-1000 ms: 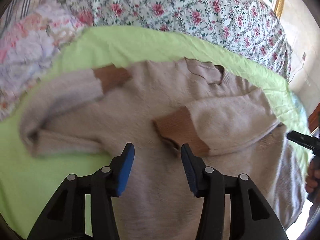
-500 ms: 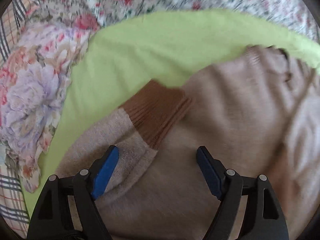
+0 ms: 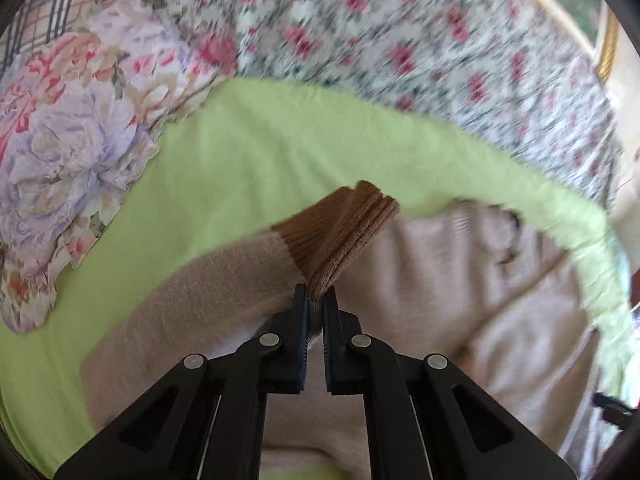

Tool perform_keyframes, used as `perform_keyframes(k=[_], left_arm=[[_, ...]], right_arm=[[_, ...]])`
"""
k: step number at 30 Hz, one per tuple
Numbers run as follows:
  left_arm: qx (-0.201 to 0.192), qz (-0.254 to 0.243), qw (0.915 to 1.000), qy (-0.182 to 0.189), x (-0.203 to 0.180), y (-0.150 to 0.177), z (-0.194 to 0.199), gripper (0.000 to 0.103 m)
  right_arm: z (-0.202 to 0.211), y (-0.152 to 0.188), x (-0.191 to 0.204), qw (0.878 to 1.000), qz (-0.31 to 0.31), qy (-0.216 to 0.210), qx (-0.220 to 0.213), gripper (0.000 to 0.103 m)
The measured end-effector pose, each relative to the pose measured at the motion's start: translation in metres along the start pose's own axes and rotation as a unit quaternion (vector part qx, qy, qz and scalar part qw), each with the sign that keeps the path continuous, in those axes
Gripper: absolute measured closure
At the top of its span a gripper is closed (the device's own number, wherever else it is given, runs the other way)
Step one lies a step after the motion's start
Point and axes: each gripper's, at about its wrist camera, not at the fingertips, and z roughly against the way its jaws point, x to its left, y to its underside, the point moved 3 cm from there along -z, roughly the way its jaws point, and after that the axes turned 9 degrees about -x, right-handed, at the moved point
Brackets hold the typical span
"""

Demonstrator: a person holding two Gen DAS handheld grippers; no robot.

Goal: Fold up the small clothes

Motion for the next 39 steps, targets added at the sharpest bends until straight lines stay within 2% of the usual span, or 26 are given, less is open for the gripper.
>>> perform_keyframes(k=[6, 11, 15, 20, 22, 24, 26, 30, 32, 36, 39], left_arm=[[-0.039, -0.007, 0.9954, 0.088, -0.087, -0.001, 0.041, 0.099], [-0.029, -0.033, 0.9826, 0.18, -0.187, 0.018, 0.038, 0.099], [0.003, -0.065, 0.9766, 0.205, -0.251, 0.05, 0.014, 0.099], [0.055, -0.099, 0.9733, 0.199, -0.282, 0.087, -0.033, 0.097], [0.074, -0.105, 0.9733, 0.19, -0.28, 0.1, -0.04, 0.09], [0.076, -0.106, 0.9732, 0.189, -0.275, 0.108, -0.034, 0.07], [0.07, -0.105, 0.9756, 0.18, -0.261, 0.111, -0.023, 0.057], [0.054, -0.097, 0.981, 0.159, -0.22, 0.113, 0.012, 0.055], [0.044, -0.088, 0.9869, 0.128, -0.187, 0.115, 0.03, 0.055], [0.039, -0.033, 0.9974, 0.05, -0.104, 0.117, 0.052, 0.055], [0.037, 0.014, 0.9992, 0.005, -0.054, 0.116, 0.054, 0.055]], right_arm=[[0.009, -0.002, -0.011, 1.0, -0.016, 0.002, -0.013, 0.046], [0.02, -0.007, -0.031, 0.999, -0.042, 0.013, -0.033, 0.046], [0.026, -0.011, -0.052, 0.997, -0.062, 0.027, -0.044, 0.046], [0.029, -0.022, -0.068, 0.995, -0.077, 0.038, -0.058, 0.046], [0.026, -0.028, -0.069, 0.994, -0.082, 0.039, -0.063, 0.046], [0.021, -0.032, -0.069, 0.994, -0.082, 0.038, -0.062, 0.046], [0.013, -0.038, -0.066, 0.994, -0.079, 0.036, -0.059, 0.046], [-0.004, -0.056, -0.065, 0.994, -0.085, 0.029, -0.064, 0.045], [-0.017, -0.064, -0.065, 0.994, -0.087, 0.026, -0.062, 0.04], [-0.046, -0.078, -0.064, 0.996, -0.069, 0.039, -0.044, 0.039], [-0.074, -0.081, -0.063, 0.997, -0.053, 0.055, -0.008, 0.038]])
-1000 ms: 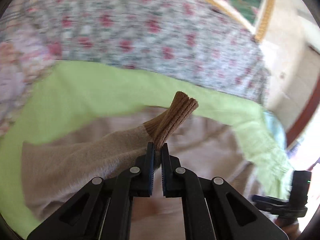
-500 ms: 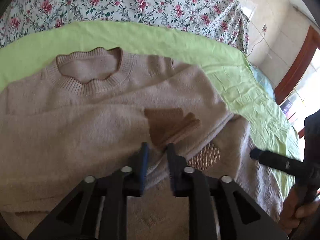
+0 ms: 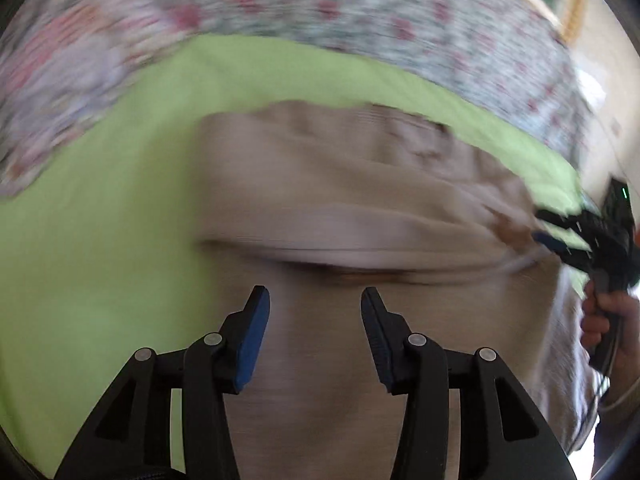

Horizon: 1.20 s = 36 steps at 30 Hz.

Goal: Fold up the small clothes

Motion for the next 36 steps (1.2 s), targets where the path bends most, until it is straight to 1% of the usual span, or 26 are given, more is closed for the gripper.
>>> perform_keyframes(k=[1, 2, 5, 6, 7, 8, 10, 12, 13, 14, 15, 16, 17, 18, 19, 20, 23, 25, 26, 27, 28, 30, 32, 34, 35, 36], left_arm=[[0.005, 0.018, 0.9997, -0.016, 0.017, -0.002, -0.004, 0.055], [0.01, 0.029, 0.9993, -0.022, 0.025, -0.004, -0.009, 0.055], [0.024, 0.05, 0.9981, -0.025, 0.042, -0.01, -0.029, 0.055], [0.025, 0.051, 0.9981, -0.025, 0.042, -0.012, -0.035, 0.055], [0.024, 0.049, 0.9981, -0.029, 0.039, -0.016, -0.041, 0.055], [0.02, 0.044, 0.9981, -0.037, 0.039, -0.02, -0.047, 0.056], [0.016, 0.036, 0.998, -0.05, 0.04, -0.026, -0.054, 0.058], [0.008, 0.033, 0.9976, -0.06, 0.039, -0.032, -0.054, 0.076], [-0.007, 0.034, 0.9971, -0.067, 0.04, -0.035, -0.048, 0.078], [-0.019, 0.035, 0.9969, -0.068, 0.039, -0.037, -0.045, 0.077], [-0.025, 0.036, 0.9972, -0.061, 0.037, -0.035, -0.044, 0.076], [-0.022, 0.031, 0.9972, -0.065, 0.035, -0.033, -0.046, 0.076], [-0.005, 0.014, 0.9968, -0.078, 0.033, -0.027, -0.054, 0.076], [0.004, 0.01, 0.9966, -0.082, 0.032, -0.023, -0.057, 0.078], [-0.002, 0.011, 0.9964, -0.085, 0.031, -0.023, -0.055, 0.078], [-0.014, 0.014, 0.9961, -0.086, 0.031, -0.025, -0.048, 0.079], [-0.048, 0.027, 0.9945, -0.089, 0.034, -0.03, -0.031, 0.079], [-0.038, 0.03, 0.9947, -0.091, 0.036, -0.028, -0.034, 0.079], [-0.017, 0.028, 0.9955, -0.089, 0.037, -0.024, -0.039, 0.079], [-0.008, 0.028, 0.9962, -0.082, 0.037, -0.021, -0.039, 0.08], [-0.002, 0.027, 0.9975, -0.065, 0.037, -0.018, -0.036, 0.08], [0.007, 0.026, 0.9994, -0.021, 0.035, -0.017, -0.029, 0.082], [0.009, 0.04, 0.9985, 0.037, 0.038, -0.022, -0.018, 0.081], [0.008, 0.051, 0.9966, 0.063, 0.043, -0.033, -0.013, 0.073], [0.009, 0.059, 0.9954, 0.075, 0.045, -0.041, -0.016, 0.06], [0.012, 0.069, 0.9944, 0.079, 0.047, -0.051, -0.022, 0.043]], right_arm=[[-0.009, 0.001, 0.002, 1.0, 0.009, 0.007, 0.013, 0.038], [-0.018, 0.003, 0.005, 1.0, 0.016, 0.009, 0.023, 0.038], [-0.031, 0.01, 0.017, 0.998, 0.047, 0.013, 0.035, 0.04], [-0.033, 0.011, 0.021, 0.997, 0.057, 0.012, 0.04, 0.062], [-0.035, 0.011, 0.023, 0.997, 0.059, 0.007, 0.046, 0.094], [-0.033, 0.007, 0.026, 0.997, 0.054, -0.006, 0.046, 0.095], [-0.009, -0.012, 0.036, 0.997, 0.074, -0.012, -0.005, 0.095], [0.021, -0.032, 0.04, 0.995, 0.078, -0.022, -0.06, 0.095], [0.041, -0.044, 0.038, 0.992, 0.078, -0.017, -0.094, 0.095], [0.048, -0.051, 0.034, 0.991, 0.075, -0.012, -0.106, 0.095], [0.051, -0.056, 0.026, 0.992, 0.07, -0.009, -0.107, 0.095], [0.047, -0.058, 0.017, 0.993, 0.068, -0.001, -0.097, 0.095], [0.04, -0.057, 0.008, 0.994, 0.065, 0.01, -0.083, 0.095], [0.034, -0.054, 0.003, 0.995, 0.062, 0.016, -0.073, 0.095], [0.025, -0.047, -0.005, 0.997, 0.057, 0.02, -0.053, 0.095], [0.021, -0.042, -0.007, 0.997, 0.059, 0.025, -0.046, 0.095], [0.017, -0.03, -0.008, 0.996, 0.071, 0.021, -0.042, 0.095], [0.013, -0.025, -0.011, 0.996, 0.079, 0.025, -0.041, 0.095], [0.01, -0.022, -0.013, 0.995, 0.083, 0.033, -0.036, 0.095], [0.008, -0.018, -0.016, 0.995, 0.085, 0.04, -0.03, 0.095], [0.006, -0.017, -0.018, 0.995, 0.086, 0.043, -0.026, 0.095], [0.004, -0.012, -0.028, 0.996, 0.08, 0.044, -0.018, 0.095], [0.003, -0.011, -0.03, 0.996, 0.079, 0.04, -0.012, 0.095], [0.003, -0.01, -0.031, 0.997, 0.07, 0.039, -0.004, 0.09], [0.002, -0.01, -0.031, 0.997, 0.066, 0.038, -0.002, 0.087], [0.003, -0.01, -0.031, 0.998, 0.06, 0.035, -0.002, 0.082]])
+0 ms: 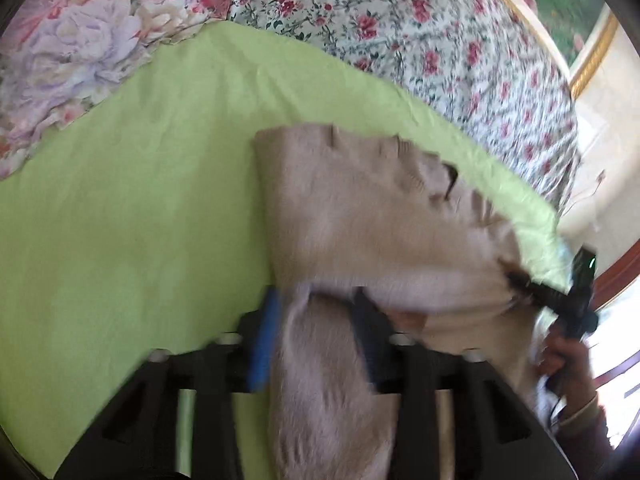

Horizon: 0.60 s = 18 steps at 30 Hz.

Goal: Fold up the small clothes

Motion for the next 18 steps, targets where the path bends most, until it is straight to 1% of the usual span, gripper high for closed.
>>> perform_keyframes(k=[1, 2, 3, 5, 6, 7, 8, 9, 10, 11, 12, 13, 14, 15, 16, 17, 18], left_arm=[[0.002, 0.006, 1.0, -0.001, 0.001, -0.006, -0.007, 0.038], [0.005, 0.014, 0.9999, -0.005, 0.005, -0.015, -0.018, 0.035], [0.012, 0.022, 0.9996, -0.01, 0.008, -0.021, -0.03, 0.035], [0.045, 0.038, 0.9982, -0.01, 0.012, -0.028, -0.059, 0.035], [0.061, 0.036, 0.9974, -0.016, 0.014, -0.028, -0.074, 0.042], [0.057, 0.02, 0.9977, -0.031, 0.012, -0.029, -0.081, 0.049], [0.044, 0.002, 0.9981, -0.043, 0.008, -0.029, -0.083, 0.073], [0.037, -0.01, 0.9985, -0.04, 0.004, -0.029, -0.083, 0.097], [0.024, -0.012, 0.9989, -0.038, 0.0, -0.03, -0.08, 0.097], [-0.004, -0.018, 0.9989, -0.043, -0.005, -0.031, -0.071, 0.097], [-0.027, -0.026, 0.9983, -0.044, -0.008, -0.031, -0.065, 0.097], [-0.049, -0.035, 0.997, -0.049, -0.011, -0.028, -0.059, 0.097], [-0.054, -0.04, 0.9962, -0.056, -0.011, -0.025, -0.058, 0.097], [-0.049, -0.044, 0.9955, -0.068, -0.01, -0.022, -0.061, 0.097], [-0.042, -0.047, 0.9951, -0.077, -0.009, -0.018, -0.064, 0.097], [-0.038, -0.048, 0.9946, -0.085, -0.006, -0.016, -0.068, 0.097], [-0.035, -0.046, 0.9944, -0.088, -0.004, -0.015, -0.07, 0.096]], right_arm=[[0.0, 0.0, 0.0, 1.0, -0.003, -0.004, -0.001, 0.075], [0.0, 0.0, 0.001, 1.0, -0.006, -0.009, -0.003, 0.073], [0.0, 0.0, 0.001, 1.0, -0.006, -0.009, -0.005, 0.071], [-0.001, 0.002, 0.004, 1.0, 0.001, -0.002, -0.005, 0.071], [-0.001, 0.002, 0.005, 1.0, 0.007, -0.002, -0.004, 0.071], [-0.002, 0.002, 0.007, 1.0, 0.015, 0.001, -0.003, 0.074], [-0.002, 0.0, 0.01, 1.0, 0.025, 0.002, -0.003, 0.082], [0.0, -0.003, 0.015, 0.999, 0.035, -0.002, -0.01, 0.095], [0.004, -0.007, 0.018, 0.999, 0.042, -0.008, -0.025, 0.095], [0.015, -0.014, 0.024, 0.997, 0.056, -0.02, -0.058, 0.095], [0.023, -0.019, 0.029, 0.994, 0.067, -0.027, -0.081, 0.095], [0.026, -0.022, 0.031, 0.993, 0.076, -0.021, -0.088, 0.095], [0.022, -0.023, 0.029, 0.994, 0.079, -0.008, -0.077, 0.095], [0.009, -0.02, 0.024, 0.996, 0.081, 0.013, -0.047, 0.095], [0.001, -0.017, 0.02, 0.996, 0.079, 0.025, -0.026, 0.092], [-0.011, -0.009, 0.012, 0.996, 0.073, 0.05, 0.006, 0.092], [-0.014, -0.005, 0.009, 0.995, 0.071, 0.061, 0.017, 0.092]])
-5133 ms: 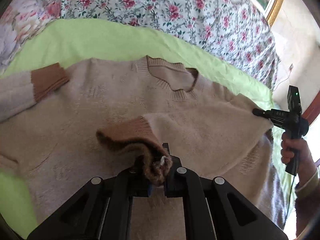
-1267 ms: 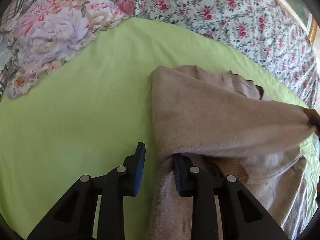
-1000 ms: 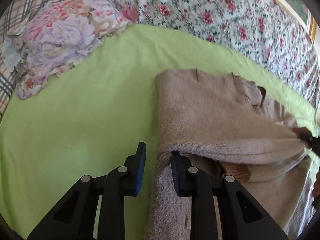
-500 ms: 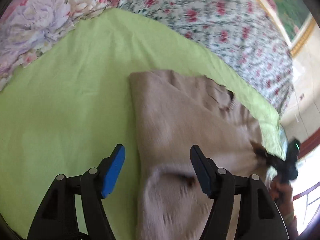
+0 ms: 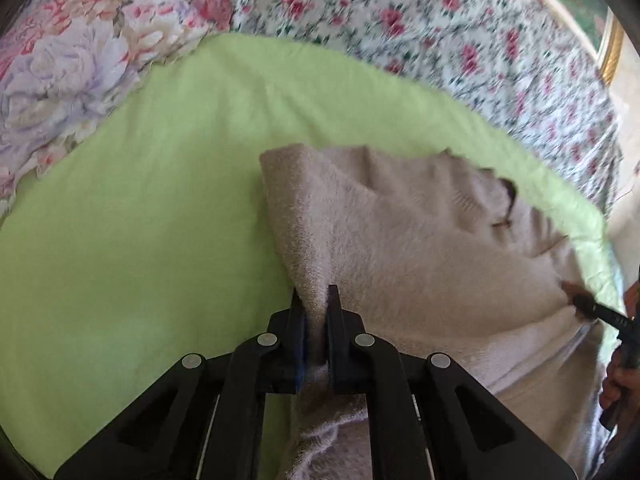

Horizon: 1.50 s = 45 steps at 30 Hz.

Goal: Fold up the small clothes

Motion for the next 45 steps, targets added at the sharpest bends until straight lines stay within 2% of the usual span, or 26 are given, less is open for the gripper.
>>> perform_keyframes(k=[6, 8, 10, 11, 12, 13, 19, 21, 28, 30, 33, 34, 36, 37, 41, 45], left_arm=[[0.017, -0.011, 0.9996, -0.017, -0.003, 0.001, 0.002, 0.09], [0.022, -0.005, 0.9996, -0.014, -0.003, 0.003, 0.014, 0.088], [0.021, 0.0, 0.9998, -0.007, -0.002, 0.009, 0.035, 0.084], [0.021, 0.001, 0.9998, -0.004, -0.001, 0.013, 0.044, 0.076], [0.021, 0.003, 0.9998, -0.001, -0.001, 0.019, 0.054, 0.069], [0.021, 0.005, 0.9998, 0.006, 0.0, 0.026, 0.065, 0.067], [0.047, 0.02, 0.9973, 0.053, 0.005, 0.083, 0.128, 0.064], [0.059, 0.024, 0.9955, 0.07, 0.004, 0.102, 0.144, 0.057], [0.095, 0.032, 0.9913, 0.085, 0.006, 0.167, 0.189, 0.048], [0.11, 0.039, 0.9881, 0.1, 0.004, 0.188, 0.199, 0.048], [0.108, 0.034, 0.9846, 0.133, -0.002, 0.214, 0.216, 0.048], [0.112, 0.033, 0.9813, 0.154, -0.006, 0.221, 0.22, 0.047], [0.133, 0.042, 0.9684, 0.207, -0.015, 0.238, 0.224, 0.047], [0.139, 0.042, 0.9647, 0.22, -0.017, 0.243, 0.223, 0.047], [0.14, 0.025, 0.9582, 0.248, -0.021, 0.252, 0.226, 0.047], [0.157, -0.006, 0.9495, 0.271, -0.029, 0.256, 0.229, 0.048]], right_arm=[[0.038, 0.007, -0.007, 0.999, -0.022, 0.013, -0.026, 0.084], [0.057, 0.011, -0.005, 0.999, -0.027, -0.009, -0.034, 0.075], [0.075, 0.016, 0.002, 0.999, -0.019, -0.017, -0.044, 0.06], [0.083, 0.02, 0.004, 0.998, -0.016, -0.022, -0.049, 0.058], [0.088, 0.024, 0.005, 0.998, -0.016, -0.028, -0.051, 0.058], [0.096, 0.028, 0.006, 0.998, -0.019, -0.038, -0.053, 0.058], [0.139, 0.066, 0.011, 0.995, -0.018, -0.083, -0.05, 0.057], [0.149, 0.077, 0.013, 0.994, -0.013, -0.092, -0.048, 0.056], [0.183, 0.118, 0.007, 0.992, 0.0, -0.124, -0.033, 0.053], [0.193, 0.127, 0.0, 0.991, 0.0, -0.13, -0.028, 0.053], [0.209, 0.141, -0.019, 0.991, -0.005, -0.135, -0.022, 0.053], [0.216, 0.147, -0.028, 0.991, -0.006, -0.134, -0.017, 0.053], [0.223, 0.155, -0.039, 0.991, -0.006, -0.13, -0.008, 0.053], [0.226, 0.161, -0.048, 0.992, -0.006, -0.129, 0.002, 0.053], [0.228, 0.182, -0.065, 0.99, 0.0, -0.132, 0.04, 0.053], [0.219, 0.203, -0.064, 0.984, 0.001, -0.165, 0.066, 0.053]])
